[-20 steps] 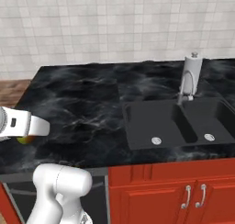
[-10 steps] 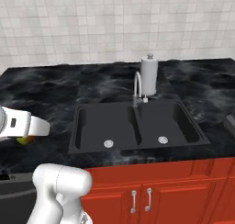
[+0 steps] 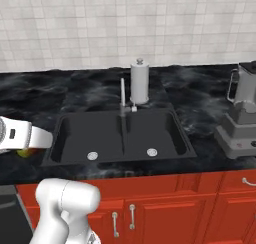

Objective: Pick the pear and mango from the fridge and place them on the plate next to the blender to make a fruit smoothie.

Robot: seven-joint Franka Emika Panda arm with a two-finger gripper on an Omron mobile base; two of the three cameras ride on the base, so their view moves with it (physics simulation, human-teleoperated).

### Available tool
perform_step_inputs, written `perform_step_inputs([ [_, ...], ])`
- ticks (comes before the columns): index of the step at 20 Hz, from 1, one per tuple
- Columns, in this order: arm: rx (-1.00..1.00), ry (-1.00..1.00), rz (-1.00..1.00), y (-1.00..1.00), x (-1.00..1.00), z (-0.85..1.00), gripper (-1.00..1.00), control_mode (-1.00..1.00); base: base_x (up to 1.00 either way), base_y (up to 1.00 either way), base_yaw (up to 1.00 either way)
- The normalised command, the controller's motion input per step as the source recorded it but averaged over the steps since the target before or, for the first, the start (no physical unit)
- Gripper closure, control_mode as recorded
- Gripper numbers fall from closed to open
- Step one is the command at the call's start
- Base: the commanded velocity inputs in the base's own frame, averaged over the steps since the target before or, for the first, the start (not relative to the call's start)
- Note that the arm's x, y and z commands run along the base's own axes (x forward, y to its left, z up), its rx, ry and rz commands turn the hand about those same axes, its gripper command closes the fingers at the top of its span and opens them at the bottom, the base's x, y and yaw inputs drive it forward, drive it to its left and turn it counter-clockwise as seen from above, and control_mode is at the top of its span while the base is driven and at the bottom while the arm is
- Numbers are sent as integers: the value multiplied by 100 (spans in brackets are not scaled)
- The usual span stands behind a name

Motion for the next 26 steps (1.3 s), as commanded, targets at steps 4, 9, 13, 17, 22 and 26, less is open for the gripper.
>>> perform_step_inputs([
  [4,0,0,0,0,0,0,100,100,-3,-100,0],
  [9,0,0,0,0,0,0,100,100,2,-100,0],
  [13,0,0,0,0,0,0,100,100,-6,-100,0],
  [17,0,0,0,0,0,0,100,100,-27,-100,0],
  [22,0,0,0,0,0,0,100,100,-5,-100,0],
  [26,0,0,0,0,0,0,100,100,37,-100,0],
])
